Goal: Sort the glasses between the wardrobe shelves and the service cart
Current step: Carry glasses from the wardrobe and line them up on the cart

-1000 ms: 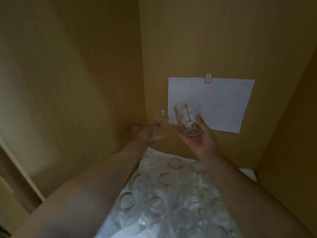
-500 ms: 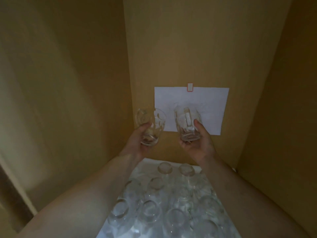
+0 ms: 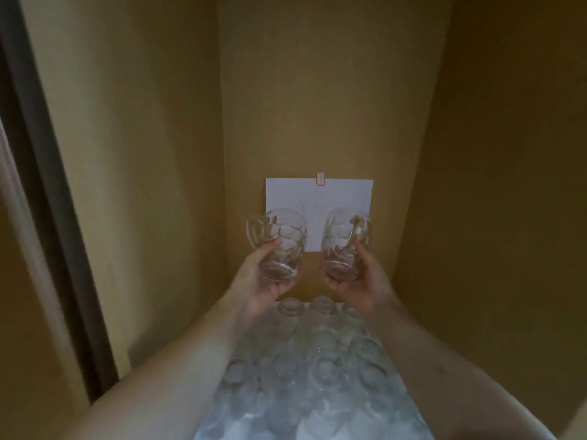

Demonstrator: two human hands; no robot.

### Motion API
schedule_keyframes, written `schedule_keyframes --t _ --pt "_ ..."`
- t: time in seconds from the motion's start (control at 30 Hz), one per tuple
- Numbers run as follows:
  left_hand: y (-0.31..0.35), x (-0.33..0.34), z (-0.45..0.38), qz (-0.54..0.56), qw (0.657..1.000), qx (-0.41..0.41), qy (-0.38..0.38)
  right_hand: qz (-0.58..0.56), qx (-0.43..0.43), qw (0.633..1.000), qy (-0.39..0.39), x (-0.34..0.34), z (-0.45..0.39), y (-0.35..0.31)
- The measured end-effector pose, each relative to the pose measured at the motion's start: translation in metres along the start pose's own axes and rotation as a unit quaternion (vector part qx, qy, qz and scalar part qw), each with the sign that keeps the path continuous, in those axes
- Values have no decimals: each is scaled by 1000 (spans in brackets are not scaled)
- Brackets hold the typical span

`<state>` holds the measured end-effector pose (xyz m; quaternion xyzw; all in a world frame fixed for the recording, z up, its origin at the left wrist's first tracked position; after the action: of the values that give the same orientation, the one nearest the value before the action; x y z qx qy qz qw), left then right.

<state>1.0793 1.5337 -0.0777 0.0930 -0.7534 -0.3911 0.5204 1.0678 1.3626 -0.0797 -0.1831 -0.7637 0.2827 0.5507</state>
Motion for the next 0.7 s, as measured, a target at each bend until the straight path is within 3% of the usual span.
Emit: schedule_keyframes --t 0.17,0.3,0.5,0.7 --pt "-11 12 30 40 998 0 -48 43 -19 998 42 10 47 2" --pt "-27 21 51 62 993 -61 -74 78 -28 993 81 15 87 7" --pt "-63 43 90 64 989 -126 -53 61 -60 991 105 31 152 11" --pt "-102 96 116 57 966 -196 -161 78 -94 987 106 46 216 -13"
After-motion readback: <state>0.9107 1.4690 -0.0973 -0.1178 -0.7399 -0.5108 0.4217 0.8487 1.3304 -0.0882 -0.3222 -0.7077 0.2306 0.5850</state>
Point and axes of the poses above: each hand's wrist, its own z-axis away from the middle knuckle, its own x-axis out of the palm, y = z × x, the point moved 9 cm from there along -z, towards the middle knuckle, and after that the axes turned 13 degrees about -y, right-handed, at the moved point
